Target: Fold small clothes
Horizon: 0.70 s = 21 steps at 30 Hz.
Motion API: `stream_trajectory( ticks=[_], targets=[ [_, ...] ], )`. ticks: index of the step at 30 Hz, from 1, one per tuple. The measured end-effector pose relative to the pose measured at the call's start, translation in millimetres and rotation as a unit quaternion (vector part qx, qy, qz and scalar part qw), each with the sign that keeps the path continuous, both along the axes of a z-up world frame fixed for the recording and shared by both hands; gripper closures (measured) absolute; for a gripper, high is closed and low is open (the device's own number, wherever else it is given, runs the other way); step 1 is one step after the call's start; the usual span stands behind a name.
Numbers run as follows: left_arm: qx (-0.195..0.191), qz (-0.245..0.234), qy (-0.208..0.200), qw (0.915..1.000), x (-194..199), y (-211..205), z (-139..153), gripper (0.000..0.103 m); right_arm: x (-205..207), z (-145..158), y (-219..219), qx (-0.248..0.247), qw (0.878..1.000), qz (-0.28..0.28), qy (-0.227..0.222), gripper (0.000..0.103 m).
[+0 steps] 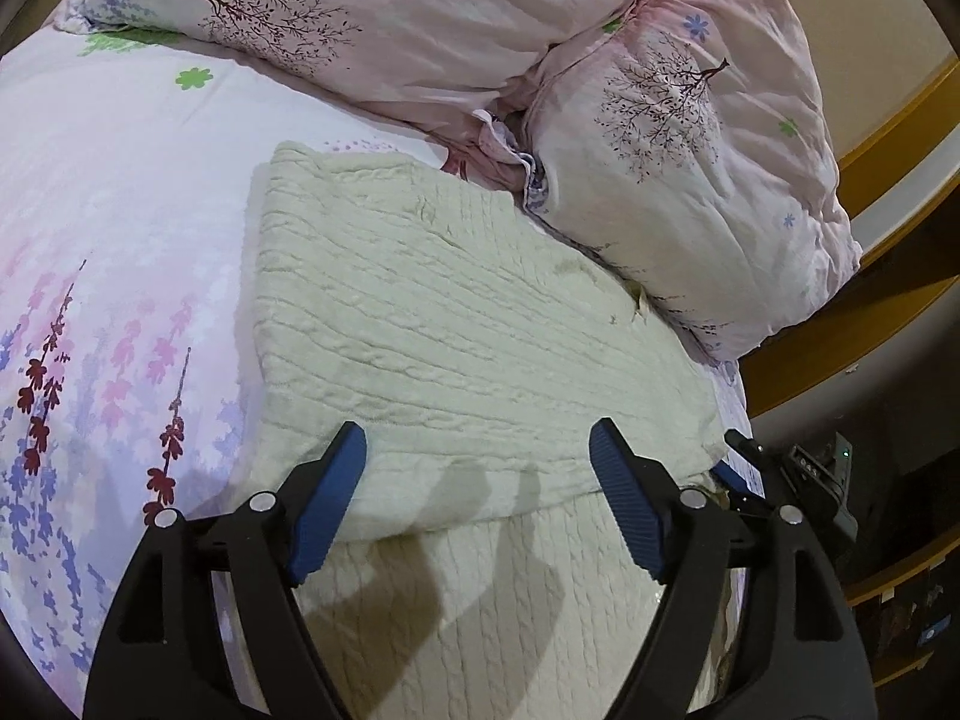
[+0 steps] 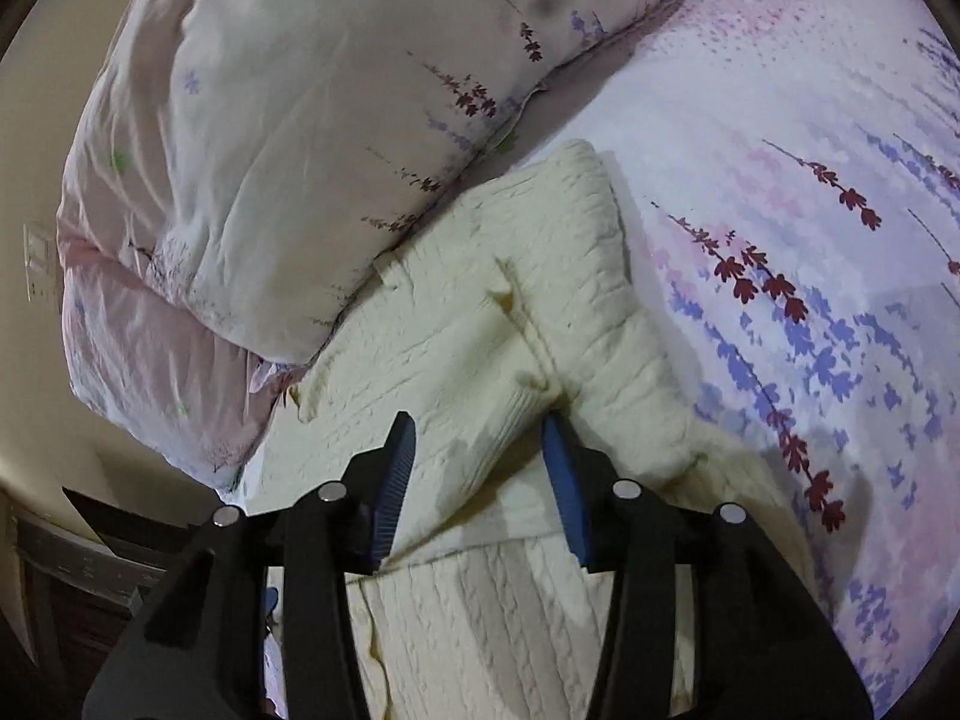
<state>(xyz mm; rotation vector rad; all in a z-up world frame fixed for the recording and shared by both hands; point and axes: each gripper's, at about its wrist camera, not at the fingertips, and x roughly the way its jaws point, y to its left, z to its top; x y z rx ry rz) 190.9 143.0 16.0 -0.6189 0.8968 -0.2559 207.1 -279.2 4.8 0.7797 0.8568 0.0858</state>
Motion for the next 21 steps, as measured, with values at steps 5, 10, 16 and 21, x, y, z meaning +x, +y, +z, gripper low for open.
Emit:
stream_trajectory(
  ticks=[5,10,16,21],
  targets=[
    [-0.001,-0.001,0.005,1.0,-1,1,2,0.025,9,-2,-3,-0.013,1.0,-0.016,-0.002,0.083],
    [0.001,-0.004,0.006,1.0,-4,1,4,0.025,-5,22,4,-0.085,0.995,-0.018,-0.055,0.098],
    [0.008,-0.01,0.006,0.9999,-7,0,5,0.025,-25,27,12,-0.144,0.988,-0.026,-0.048,0.098],
    [0.009,-0.011,0.007,0.9999,-9,-1,5,0.025,-29,14,7,-0.151,0.988,-0.032,-0.02,0.098]
  ],
)
